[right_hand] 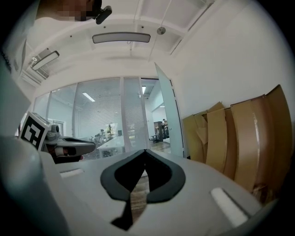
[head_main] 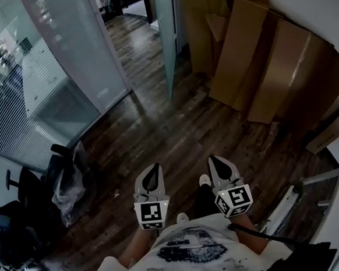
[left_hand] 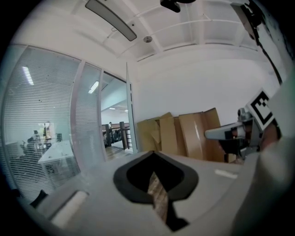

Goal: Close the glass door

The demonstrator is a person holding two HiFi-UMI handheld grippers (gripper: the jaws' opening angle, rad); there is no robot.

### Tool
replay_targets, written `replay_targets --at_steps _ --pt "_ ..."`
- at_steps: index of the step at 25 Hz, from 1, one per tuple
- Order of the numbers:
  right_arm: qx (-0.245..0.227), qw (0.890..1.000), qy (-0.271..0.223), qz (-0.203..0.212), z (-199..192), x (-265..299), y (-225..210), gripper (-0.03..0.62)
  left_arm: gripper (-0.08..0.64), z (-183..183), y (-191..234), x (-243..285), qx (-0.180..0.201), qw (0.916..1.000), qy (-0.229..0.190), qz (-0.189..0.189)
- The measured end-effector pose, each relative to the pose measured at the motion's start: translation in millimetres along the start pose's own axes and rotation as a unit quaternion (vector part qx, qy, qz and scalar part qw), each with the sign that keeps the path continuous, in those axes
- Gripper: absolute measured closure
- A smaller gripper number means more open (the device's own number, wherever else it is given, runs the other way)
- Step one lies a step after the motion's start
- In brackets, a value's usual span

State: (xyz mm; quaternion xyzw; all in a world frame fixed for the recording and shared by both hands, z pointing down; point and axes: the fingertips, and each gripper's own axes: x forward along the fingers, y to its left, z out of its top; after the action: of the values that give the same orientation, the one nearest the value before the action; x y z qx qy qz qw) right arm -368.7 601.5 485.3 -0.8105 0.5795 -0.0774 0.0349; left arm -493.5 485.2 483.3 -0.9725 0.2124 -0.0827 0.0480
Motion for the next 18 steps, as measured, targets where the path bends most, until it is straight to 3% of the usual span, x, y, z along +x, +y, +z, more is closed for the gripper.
replay_targets --at_steps 8,18 --pt "0.007 1.000 -0.010 0.024 20.2 91.6 -76.0 0.584 0.557 13.4 14.0 105.9 0.011 0.9994 0.017 0.028" --pt "0.010 0.998 -0.006 0.054 40.4 163.2 -159.5 0.584 0.557 40.0 -3.0 228.4 0.020 0.9991 0.021 0.031"
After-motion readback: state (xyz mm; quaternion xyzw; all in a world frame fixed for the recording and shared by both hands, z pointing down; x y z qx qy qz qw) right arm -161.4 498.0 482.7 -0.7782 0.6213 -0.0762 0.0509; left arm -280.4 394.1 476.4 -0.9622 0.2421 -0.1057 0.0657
